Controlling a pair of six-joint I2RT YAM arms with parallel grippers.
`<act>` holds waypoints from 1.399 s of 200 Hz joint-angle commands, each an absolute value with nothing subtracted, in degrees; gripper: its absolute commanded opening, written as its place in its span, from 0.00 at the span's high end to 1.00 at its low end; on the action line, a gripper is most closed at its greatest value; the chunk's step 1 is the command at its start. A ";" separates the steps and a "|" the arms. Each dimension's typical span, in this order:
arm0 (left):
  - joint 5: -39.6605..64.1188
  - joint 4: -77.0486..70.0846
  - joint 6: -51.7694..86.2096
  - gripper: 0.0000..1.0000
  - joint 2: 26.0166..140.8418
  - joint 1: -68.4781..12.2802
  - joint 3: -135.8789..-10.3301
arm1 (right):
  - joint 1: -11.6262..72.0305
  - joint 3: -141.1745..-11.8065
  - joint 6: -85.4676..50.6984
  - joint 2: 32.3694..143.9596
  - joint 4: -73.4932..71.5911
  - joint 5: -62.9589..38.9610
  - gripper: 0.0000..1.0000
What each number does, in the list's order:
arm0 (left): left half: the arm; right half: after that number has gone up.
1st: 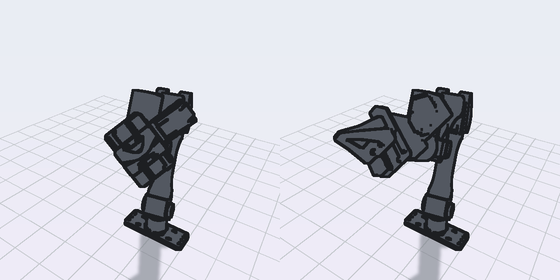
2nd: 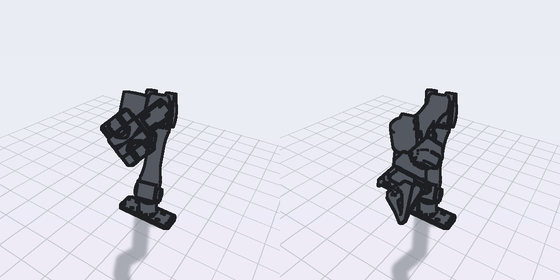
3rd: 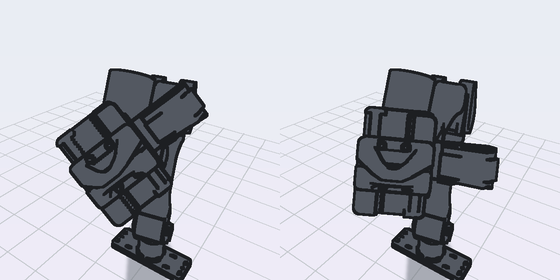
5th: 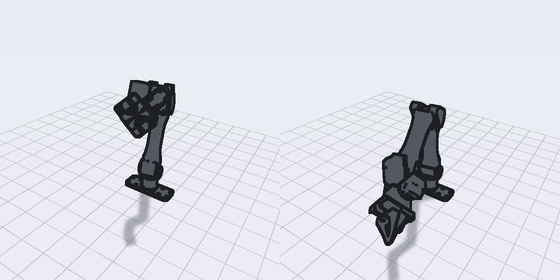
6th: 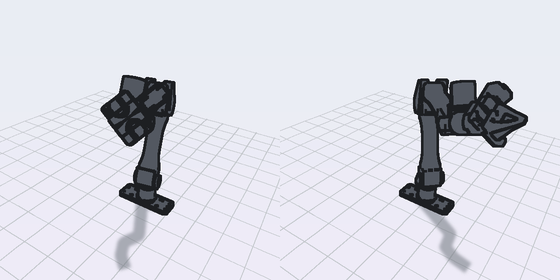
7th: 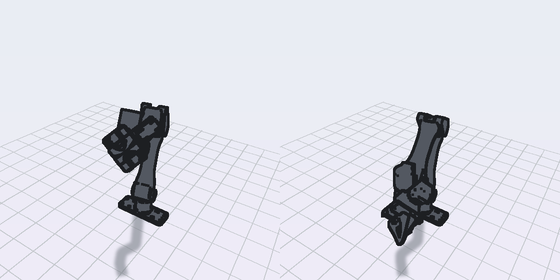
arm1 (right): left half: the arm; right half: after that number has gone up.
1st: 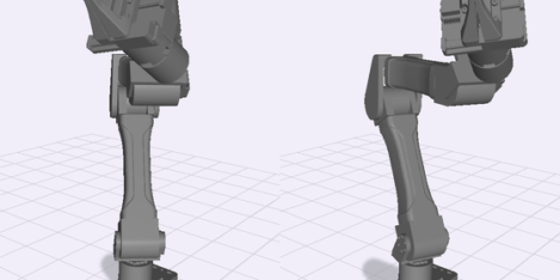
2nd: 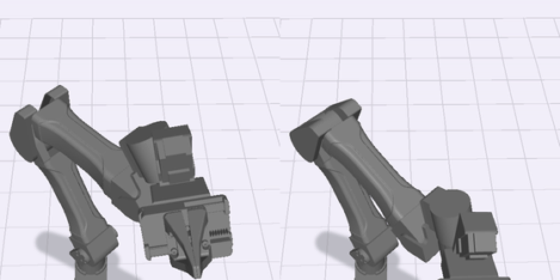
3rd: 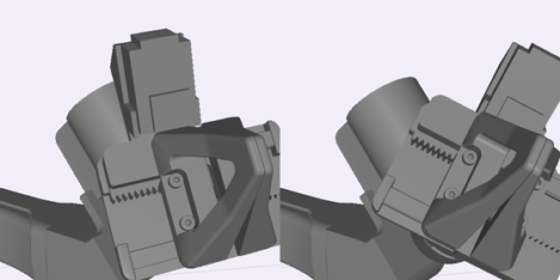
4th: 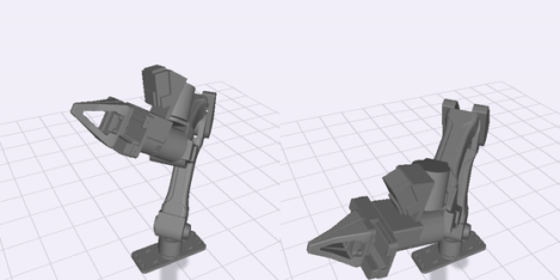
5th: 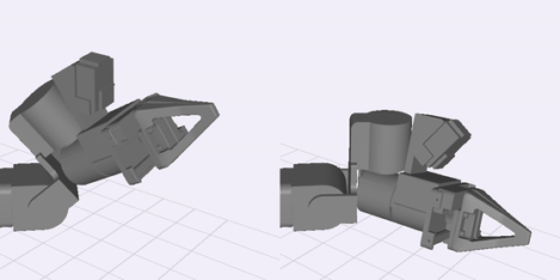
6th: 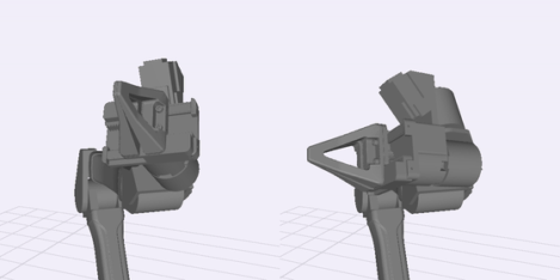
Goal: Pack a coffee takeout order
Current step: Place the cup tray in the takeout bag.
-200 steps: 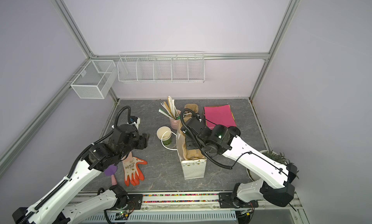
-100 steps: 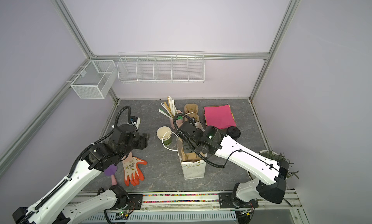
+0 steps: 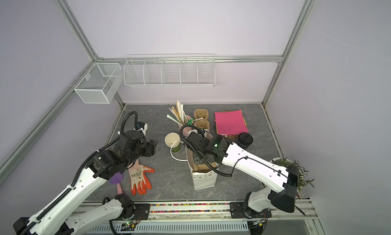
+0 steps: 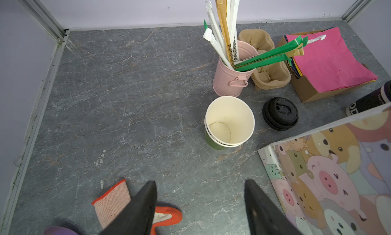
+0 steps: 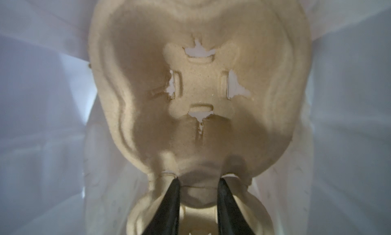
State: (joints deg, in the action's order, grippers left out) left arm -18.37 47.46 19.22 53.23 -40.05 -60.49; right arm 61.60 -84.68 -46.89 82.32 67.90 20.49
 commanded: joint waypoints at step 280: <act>-17.84 48.42 18.37 0.34 53.69 -39.55 -60.12 | 53.56 -75.84 -39.50 96.96 60.26 11.99 0.69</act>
